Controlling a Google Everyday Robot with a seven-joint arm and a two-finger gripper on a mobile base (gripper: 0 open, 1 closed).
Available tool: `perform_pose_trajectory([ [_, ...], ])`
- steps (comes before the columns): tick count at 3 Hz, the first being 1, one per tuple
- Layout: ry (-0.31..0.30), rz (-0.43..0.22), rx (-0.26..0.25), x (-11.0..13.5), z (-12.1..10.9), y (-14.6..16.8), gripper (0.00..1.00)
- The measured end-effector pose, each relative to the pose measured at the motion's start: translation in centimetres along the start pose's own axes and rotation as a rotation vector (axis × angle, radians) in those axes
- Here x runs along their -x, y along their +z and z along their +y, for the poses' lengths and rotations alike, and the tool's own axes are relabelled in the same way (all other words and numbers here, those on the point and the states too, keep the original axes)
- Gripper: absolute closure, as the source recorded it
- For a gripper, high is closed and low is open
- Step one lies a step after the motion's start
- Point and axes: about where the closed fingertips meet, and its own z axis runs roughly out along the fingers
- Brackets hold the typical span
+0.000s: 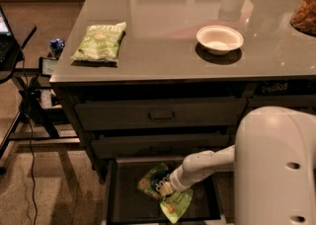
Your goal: Pick green rice chip bag from bottom drawer and place on counter
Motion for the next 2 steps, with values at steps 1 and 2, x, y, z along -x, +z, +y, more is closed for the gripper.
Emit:
perform_pose_trajectory([
  [1,-0.041,-0.025,-0.044,-0.96,2.21,-5.19,1.0],
  [2,-0.039,-0.022,-0.048,-0.46,2.53,-5.91,1.0],
])
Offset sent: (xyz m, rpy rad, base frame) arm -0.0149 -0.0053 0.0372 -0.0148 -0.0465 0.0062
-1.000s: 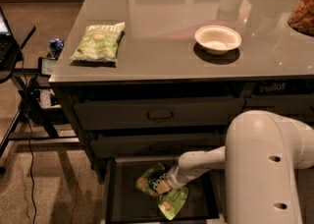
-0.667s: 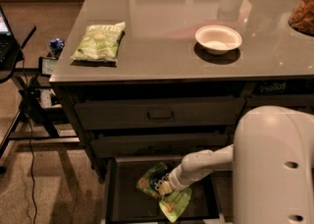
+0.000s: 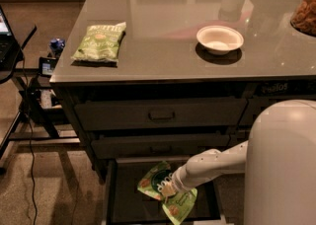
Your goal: Pick green rice chip bag from bottom drawer and place on counter
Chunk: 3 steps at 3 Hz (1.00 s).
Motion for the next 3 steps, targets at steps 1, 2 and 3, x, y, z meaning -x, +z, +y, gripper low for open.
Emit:
perform_pose_trajectory([
  [1,-0.011,-0.008,-0.011,0.5,0.8,-2.8,1.0],
  [2,-0.03,-0.037,0.002,1.6,1.9,-6.3,1.0],
  [3,-0.074,-0.08,-0.036,2.8,2.7,-11.3,1.0],
])
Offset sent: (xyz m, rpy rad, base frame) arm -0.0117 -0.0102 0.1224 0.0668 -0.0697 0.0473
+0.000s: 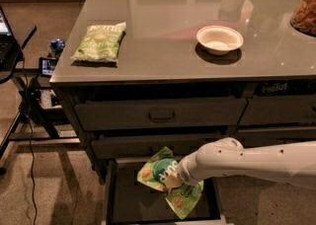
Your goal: Pick green rice chip bag from bottom drawer and place on counter
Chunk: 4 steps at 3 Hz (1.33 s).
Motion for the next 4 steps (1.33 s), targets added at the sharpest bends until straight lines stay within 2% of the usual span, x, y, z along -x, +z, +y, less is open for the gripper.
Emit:
perform_pose_trajectory([
  [1,0.005,-0.002,0.011,0.0,0.0,0.1,1.0],
  [2,0.004,-0.041,0.023,1.0,0.7,-2.6,1.0],
  [3,-0.006,-0.097,-0.009,1.7,1.5,-6.9,1.0],
  [4,-0.041,-0.123,-0.093,2.9,1.9,-11.4,1.0],
])
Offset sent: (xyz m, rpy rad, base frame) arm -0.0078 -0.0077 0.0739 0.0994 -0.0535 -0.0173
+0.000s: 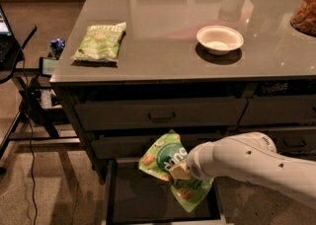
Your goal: Pick green rice chip bag from bottom drawer and place on counter
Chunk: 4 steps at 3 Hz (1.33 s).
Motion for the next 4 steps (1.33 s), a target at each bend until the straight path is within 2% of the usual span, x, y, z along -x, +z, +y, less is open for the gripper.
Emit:
perform_pose_trajectory([
  [2,0.0,0.01,0.006,0.1,0.3,0.4,1.0],
  [4,-0.06,-0.064,-0.086,5.4,-0.6,-5.6,1.0],
])
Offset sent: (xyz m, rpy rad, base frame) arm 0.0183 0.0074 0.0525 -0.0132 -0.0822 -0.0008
